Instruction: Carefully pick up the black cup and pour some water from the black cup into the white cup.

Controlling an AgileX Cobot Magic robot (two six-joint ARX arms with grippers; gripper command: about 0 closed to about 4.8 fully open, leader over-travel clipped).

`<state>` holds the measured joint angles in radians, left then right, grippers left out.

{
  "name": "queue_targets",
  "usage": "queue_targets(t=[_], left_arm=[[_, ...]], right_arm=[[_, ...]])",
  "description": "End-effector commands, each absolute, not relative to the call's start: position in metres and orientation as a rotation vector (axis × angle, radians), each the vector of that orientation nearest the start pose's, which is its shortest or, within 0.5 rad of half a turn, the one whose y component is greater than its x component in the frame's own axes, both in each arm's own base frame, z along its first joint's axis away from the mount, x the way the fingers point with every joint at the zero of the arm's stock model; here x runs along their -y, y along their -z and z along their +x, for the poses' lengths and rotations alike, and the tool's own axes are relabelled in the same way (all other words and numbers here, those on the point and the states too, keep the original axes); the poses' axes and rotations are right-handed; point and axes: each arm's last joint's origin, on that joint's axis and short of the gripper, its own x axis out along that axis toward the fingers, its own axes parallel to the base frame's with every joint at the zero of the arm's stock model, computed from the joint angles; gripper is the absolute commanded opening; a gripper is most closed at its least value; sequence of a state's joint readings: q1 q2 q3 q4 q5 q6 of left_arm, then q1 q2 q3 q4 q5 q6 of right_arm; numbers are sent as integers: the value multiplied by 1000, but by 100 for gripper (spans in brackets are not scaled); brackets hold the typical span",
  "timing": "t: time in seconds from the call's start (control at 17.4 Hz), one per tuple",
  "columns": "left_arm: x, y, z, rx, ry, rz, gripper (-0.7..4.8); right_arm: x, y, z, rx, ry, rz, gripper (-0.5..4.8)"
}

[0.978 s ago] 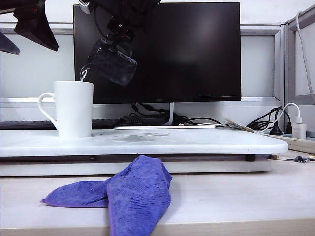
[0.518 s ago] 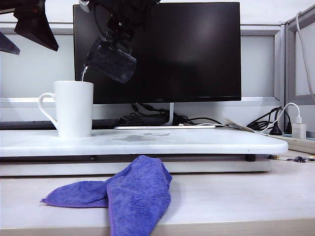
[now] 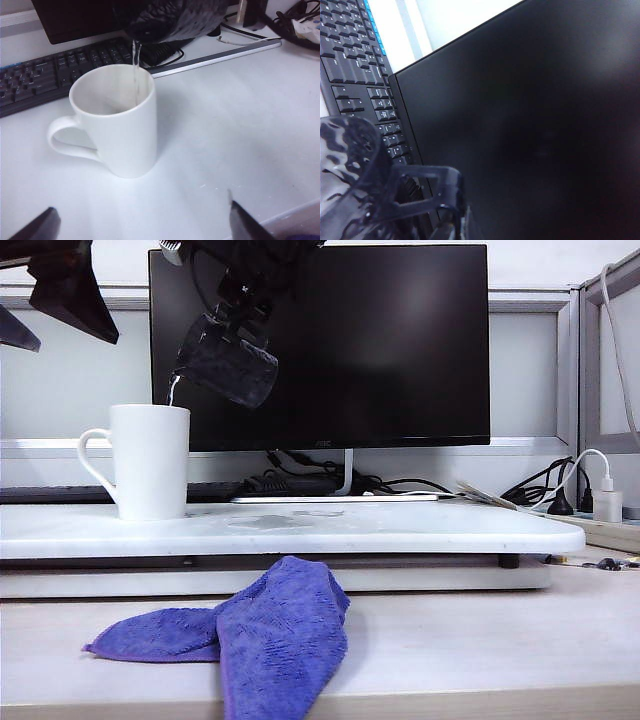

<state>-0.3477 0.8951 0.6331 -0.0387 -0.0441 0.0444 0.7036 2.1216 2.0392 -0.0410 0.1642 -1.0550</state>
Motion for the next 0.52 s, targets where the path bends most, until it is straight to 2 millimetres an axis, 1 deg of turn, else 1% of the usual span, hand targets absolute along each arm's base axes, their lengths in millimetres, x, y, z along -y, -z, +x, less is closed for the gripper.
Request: queue_targets(t=[0.06,0.4,0.52], left_arm=[[67,-277,188,-278,310,96,479],[67,-277,188,-276,310,96,479],[66,-278,188,-271,279,100,479]], right_arm=[[-321,-371,383,240,-516,-1052,-6],[-321,-371,383,240,-516,-1052,-6],[-321,-370,383,240,-517,-1052,-5]])
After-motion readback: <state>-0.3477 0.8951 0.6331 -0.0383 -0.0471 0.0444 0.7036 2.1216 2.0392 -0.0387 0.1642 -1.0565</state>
